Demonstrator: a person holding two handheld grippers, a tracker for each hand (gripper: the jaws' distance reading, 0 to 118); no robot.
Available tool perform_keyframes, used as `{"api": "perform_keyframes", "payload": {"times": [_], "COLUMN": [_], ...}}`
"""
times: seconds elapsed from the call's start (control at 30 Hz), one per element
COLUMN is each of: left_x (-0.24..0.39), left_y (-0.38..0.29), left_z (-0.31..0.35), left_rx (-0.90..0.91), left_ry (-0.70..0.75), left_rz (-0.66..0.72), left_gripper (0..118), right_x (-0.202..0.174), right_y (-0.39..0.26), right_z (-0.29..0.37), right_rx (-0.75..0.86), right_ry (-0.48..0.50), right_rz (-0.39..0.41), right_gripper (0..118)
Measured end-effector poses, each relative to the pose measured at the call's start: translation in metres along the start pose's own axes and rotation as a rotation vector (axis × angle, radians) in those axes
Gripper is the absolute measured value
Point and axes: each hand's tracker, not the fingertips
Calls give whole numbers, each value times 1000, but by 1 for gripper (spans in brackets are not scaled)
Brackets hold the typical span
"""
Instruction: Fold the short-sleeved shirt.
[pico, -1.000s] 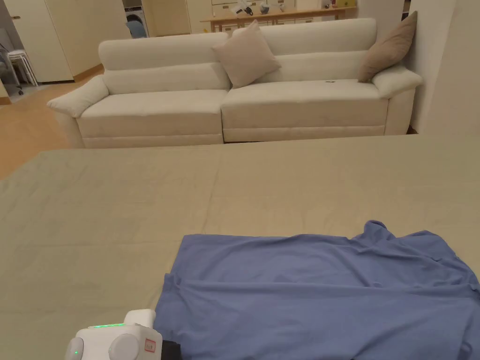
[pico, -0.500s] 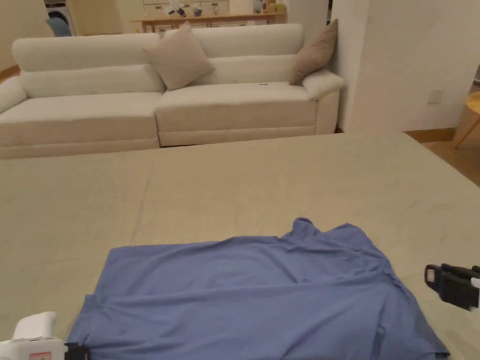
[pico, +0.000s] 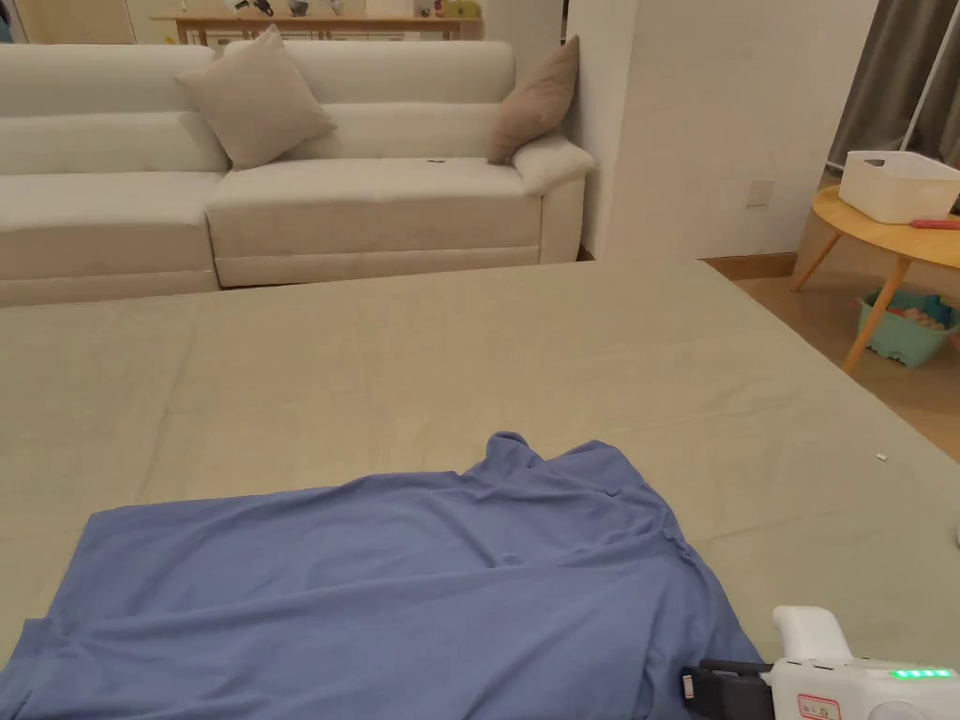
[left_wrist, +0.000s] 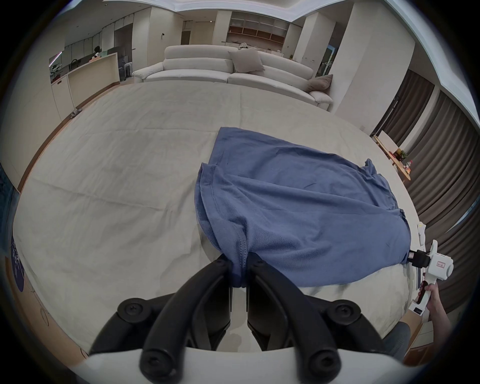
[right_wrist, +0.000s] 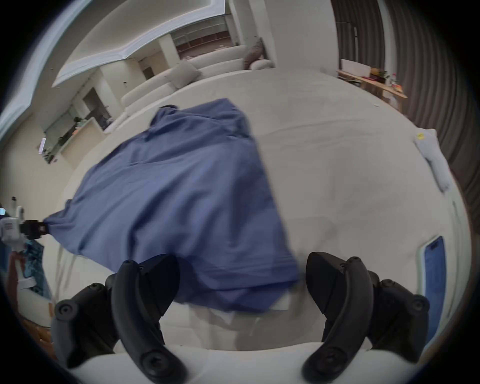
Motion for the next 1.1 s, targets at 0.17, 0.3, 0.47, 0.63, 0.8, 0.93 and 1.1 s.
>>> {"api": "perform_keyframes", "payload": {"times": [0.17,0.3,0.47,0.63,0.8,0.93,1.1], "left_x": [-4,-10,-7,-9,-28,-47,-68], "left_y": [-6,-9,-5,-18,-64,-102,-131], "left_z": [-6,-1,32,85,116,94,41], "left_rx": [-12,-5,28,71,14,-109,-194], "left_ry": [4,6,-23,-70,-50,-27,20], "left_rz": [33,56,51,51,85,118,107], "left_gripper": [7,7,7,7,7,7,7], "right_x": [-33,-30,-44,-59,-53,-41,-23], "right_y": [2,13,35,36,-1,-47,-103], "right_z": [-4,14,65,128,171,147,87], "right_rx": [-23,17,64,94,45,-131,-289], "right_ry": [-114,-43,-39,-14,-20,-28,-67], "right_rz": [148,60,125,137,164,164,154], "right_gripper": [10,10,10,10,10,10,10]}}
